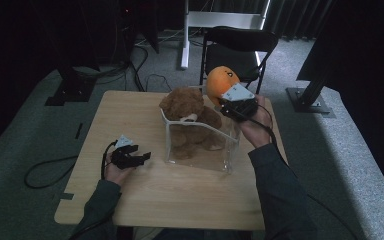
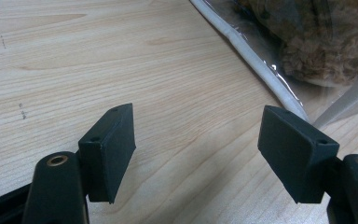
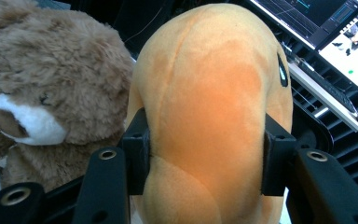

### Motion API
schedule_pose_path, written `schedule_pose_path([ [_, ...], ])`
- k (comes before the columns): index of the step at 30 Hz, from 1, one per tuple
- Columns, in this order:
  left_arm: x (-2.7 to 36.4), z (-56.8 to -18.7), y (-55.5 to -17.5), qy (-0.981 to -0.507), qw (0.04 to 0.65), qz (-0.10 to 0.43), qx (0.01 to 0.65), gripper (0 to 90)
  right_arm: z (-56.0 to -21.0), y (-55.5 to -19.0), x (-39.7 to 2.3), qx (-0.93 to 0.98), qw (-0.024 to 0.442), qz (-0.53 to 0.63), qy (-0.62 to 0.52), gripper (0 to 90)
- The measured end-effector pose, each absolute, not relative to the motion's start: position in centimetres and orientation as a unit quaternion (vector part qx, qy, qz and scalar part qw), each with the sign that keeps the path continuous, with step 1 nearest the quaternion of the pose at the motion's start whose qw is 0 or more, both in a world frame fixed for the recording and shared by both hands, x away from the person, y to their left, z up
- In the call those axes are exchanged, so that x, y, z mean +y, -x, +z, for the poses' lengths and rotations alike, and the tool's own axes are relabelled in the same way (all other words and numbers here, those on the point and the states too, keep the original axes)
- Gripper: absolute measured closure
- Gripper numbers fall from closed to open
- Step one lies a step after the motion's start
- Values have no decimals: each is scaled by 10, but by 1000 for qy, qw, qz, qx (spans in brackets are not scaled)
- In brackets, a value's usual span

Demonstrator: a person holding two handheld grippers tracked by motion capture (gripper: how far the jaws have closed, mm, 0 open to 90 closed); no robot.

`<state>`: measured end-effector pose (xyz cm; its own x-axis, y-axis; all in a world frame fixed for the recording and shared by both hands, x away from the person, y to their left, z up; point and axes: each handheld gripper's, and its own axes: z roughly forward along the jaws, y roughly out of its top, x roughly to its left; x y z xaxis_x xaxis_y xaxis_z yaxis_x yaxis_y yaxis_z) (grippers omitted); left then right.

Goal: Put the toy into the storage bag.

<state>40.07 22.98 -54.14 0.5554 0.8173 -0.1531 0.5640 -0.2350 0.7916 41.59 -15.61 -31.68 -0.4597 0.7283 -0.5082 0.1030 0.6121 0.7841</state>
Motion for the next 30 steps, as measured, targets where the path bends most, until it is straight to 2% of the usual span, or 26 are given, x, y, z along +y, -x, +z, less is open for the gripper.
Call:
schedule_pose_path([
  [30,230,-541,-401,-771,427,148,448,280,-320,-415,-136,793,419,368,-247,493],
])
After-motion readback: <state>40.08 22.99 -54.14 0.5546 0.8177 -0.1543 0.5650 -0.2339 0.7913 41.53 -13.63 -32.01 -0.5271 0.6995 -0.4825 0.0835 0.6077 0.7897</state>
